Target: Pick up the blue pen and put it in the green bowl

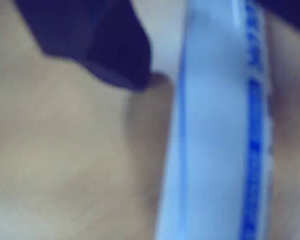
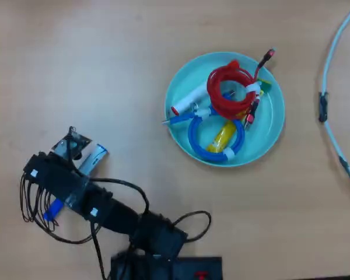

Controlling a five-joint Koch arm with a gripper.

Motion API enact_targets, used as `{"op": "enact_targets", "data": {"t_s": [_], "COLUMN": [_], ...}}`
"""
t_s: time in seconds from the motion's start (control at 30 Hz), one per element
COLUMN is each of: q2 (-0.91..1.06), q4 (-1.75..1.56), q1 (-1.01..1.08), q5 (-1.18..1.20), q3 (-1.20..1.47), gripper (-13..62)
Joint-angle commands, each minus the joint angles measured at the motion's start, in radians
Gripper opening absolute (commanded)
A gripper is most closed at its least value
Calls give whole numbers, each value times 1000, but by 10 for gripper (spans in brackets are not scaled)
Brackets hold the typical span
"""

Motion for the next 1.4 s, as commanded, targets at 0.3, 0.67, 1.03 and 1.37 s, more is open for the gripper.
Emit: {"op": "enact_targets", "data": {"t_s": [0.3,0.67,1.03,1.37], "q2": [-11,-6,37,235], "q4": [-97,-275,-278,-268], "q1": [-5,-18,-25,-15], "q5": [26,21,20,-28], "q3": [6,112,129,120], "gripper": [359,-88,-66,-65]}}
